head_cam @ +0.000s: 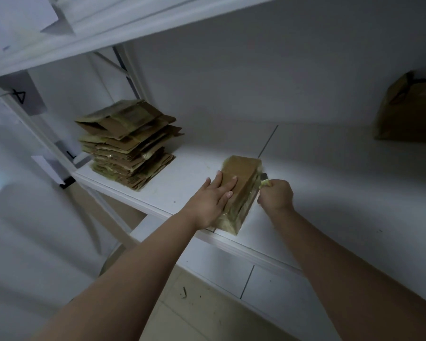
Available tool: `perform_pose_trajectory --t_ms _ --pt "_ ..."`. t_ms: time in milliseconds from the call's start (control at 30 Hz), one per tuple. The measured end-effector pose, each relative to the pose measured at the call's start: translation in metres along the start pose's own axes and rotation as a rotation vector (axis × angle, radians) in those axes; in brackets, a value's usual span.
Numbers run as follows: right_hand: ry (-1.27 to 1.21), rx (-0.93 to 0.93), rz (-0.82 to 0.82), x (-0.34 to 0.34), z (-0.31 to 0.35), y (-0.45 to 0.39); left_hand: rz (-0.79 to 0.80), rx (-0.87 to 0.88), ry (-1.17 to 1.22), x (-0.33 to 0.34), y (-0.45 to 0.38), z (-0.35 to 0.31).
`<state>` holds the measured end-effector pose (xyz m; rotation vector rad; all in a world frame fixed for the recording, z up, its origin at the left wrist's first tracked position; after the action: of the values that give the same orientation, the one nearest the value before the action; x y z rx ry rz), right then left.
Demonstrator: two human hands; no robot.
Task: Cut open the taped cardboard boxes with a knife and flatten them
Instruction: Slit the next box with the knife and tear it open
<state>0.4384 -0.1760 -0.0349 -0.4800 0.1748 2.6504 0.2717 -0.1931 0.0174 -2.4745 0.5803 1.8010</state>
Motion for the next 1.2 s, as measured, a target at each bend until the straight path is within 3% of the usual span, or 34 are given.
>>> perform_pose_trajectory --t_ms 67,333,467,567,867,1200 --pt "0.026 0.001 0.084 0.006 -0.001 0.007 -0.007 -0.001 -0.007 0.0 0.002 -0.002" --pt "-0.057 -0.015 0.172 -0.011 -0.001 0.038 -0.046 -0.037 -0.051 0.001 0.004 -0.003" --pt "-0.049 -0.022 0.372 -0.001 0.003 0.074 -0.053 -0.04 -0.061 0.001 0.005 -0.004" --pt "-0.124 0.012 0.428 0.002 0.001 0.097 -0.065 -0.053 -0.093 0.001 0.006 -0.005" --pt "-0.052 -0.084 0.3 -0.032 -0.009 0.098 -0.158 -0.222 -0.302 0.011 0.001 -0.035" --pt "0.261 -0.486 0.268 -0.045 -0.021 0.123 -0.164 -0.221 -0.341 0.01 0.002 -0.035"
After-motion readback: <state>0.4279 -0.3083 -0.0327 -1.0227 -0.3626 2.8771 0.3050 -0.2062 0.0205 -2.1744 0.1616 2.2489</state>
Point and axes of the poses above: each hand's wrist, its own y-axis away from the middle knuckle, its own x-axis out of the palm, z = x × y, the point moved 5 cm from there along -y, towards the middle knuckle, and after that the axes turned 7 degrees about -x, right-handed, at the moved point
